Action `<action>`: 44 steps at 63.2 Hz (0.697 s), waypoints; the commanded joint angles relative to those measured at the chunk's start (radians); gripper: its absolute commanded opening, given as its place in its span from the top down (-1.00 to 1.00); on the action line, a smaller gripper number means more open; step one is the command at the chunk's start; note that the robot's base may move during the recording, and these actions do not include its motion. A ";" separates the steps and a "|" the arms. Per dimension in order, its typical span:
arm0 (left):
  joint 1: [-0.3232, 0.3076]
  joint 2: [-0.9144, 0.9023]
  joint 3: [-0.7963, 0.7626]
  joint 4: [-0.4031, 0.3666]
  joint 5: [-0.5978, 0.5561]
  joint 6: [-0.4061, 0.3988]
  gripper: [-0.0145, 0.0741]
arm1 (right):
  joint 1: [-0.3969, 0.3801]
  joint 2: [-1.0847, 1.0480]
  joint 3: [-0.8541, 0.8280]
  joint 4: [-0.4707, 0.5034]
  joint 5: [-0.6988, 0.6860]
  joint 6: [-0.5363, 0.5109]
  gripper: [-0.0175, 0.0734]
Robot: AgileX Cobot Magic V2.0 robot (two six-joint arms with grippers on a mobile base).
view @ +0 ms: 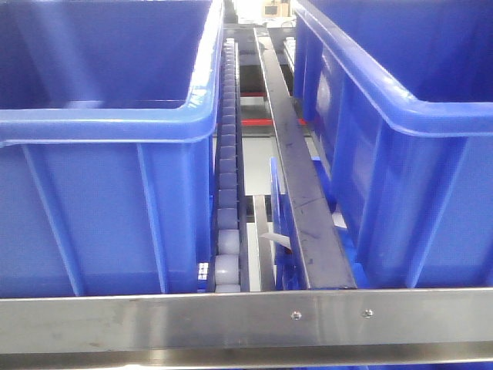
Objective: Pick and sort blue part to right shelf
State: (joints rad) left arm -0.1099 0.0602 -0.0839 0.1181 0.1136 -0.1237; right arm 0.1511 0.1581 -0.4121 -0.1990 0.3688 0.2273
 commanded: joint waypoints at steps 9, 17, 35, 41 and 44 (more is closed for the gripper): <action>0.001 -0.037 0.111 -0.077 -0.168 -0.004 0.40 | -0.003 0.011 -0.026 -0.010 -0.090 -0.004 0.55; 0.001 -0.052 0.114 -0.077 -0.175 -0.004 0.40 | -0.003 0.011 -0.026 -0.010 -0.090 -0.004 0.55; 0.001 -0.052 0.114 -0.077 -0.175 -0.004 0.40 | -0.003 0.011 -0.026 -0.010 -0.090 -0.004 0.55; 0.001 -0.052 0.114 -0.077 -0.175 -0.004 0.40 | -0.003 0.011 -0.026 -0.010 -0.090 -0.004 0.55; 0.001 -0.052 0.114 -0.077 -0.175 -0.004 0.40 | -0.003 0.011 -0.026 -0.010 -0.090 -0.004 0.55</action>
State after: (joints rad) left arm -0.1099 -0.0004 0.0072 0.0514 0.0346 -0.1237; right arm 0.1511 0.1581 -0.4121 -0.1990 0.3688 0.2273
